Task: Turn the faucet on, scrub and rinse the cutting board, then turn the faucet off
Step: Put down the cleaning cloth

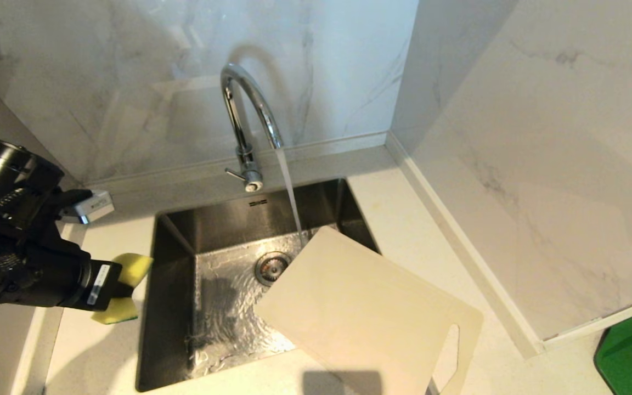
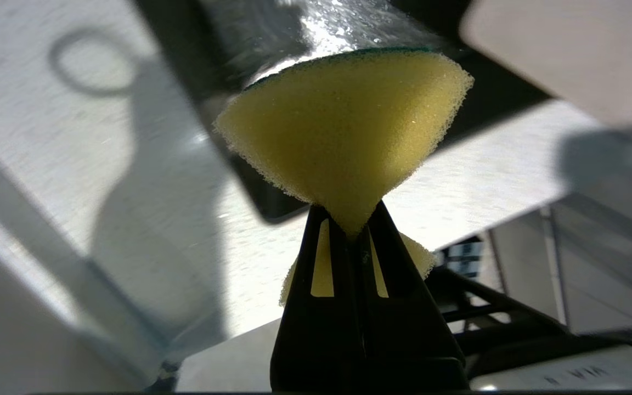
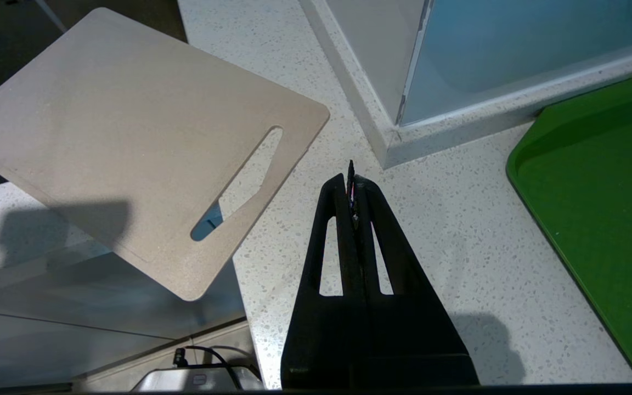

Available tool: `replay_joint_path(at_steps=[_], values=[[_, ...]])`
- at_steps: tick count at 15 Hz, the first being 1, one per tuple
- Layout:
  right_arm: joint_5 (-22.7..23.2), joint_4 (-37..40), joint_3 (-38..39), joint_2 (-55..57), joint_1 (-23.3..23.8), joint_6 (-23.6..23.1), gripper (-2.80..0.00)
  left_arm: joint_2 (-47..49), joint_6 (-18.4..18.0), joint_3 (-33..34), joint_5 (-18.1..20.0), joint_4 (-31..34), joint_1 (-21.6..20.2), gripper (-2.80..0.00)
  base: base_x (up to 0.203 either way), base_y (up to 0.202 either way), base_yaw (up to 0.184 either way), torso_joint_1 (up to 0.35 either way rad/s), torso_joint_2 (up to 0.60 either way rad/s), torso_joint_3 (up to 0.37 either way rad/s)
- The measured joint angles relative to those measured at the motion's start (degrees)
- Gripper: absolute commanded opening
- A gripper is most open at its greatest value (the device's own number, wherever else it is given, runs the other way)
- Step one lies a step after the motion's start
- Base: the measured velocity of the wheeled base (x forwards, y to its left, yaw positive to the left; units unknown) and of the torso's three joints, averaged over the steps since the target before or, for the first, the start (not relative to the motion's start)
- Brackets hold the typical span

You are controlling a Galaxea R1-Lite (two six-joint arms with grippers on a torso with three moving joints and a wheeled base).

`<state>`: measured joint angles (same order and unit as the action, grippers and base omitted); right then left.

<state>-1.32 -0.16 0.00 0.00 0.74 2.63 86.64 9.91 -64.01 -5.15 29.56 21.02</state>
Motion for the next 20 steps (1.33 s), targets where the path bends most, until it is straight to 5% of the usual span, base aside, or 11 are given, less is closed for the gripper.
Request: replay_joint_path(at_steps=[10, 16, 17, 20], values=[[0.0, 0.0, 0.0, 0.0, 0.0, 0.0, -2.8, 19.0, 0.5, -6.4, -0.1, 0.0, -18.5, -2.8, 0.0, 0.0, 0.0, 0.0, 0.0, 0.0], [0.0, 0.0, 0.0, 0.0, 0.0, 0.0, -2.8, 26.8, 0.1, -11.1, 0.8, -2.6, -24.0, -2.8, 0.0, 0.0, 0.0, 0.0, 0.0, 0.0], [0.0, 0.0, 0.0, 0.0, 0.0, 0.0, -2.8, 27.9, -0.1, -12.3, 0.8, -2.6, -24.6, 0.0, 0.0, 0.0, 0.0, 0.0, 0.0, 0.0], [0.0, 0.0, 0.0, 0.0, 0.0, 0.0, -2.8, 30.2, -1.8, -14.5, 0.8, -2.5, -26.0, 0.0, 0.0, 0.0, 0.0, 0.0, 0.0, 0.0]])
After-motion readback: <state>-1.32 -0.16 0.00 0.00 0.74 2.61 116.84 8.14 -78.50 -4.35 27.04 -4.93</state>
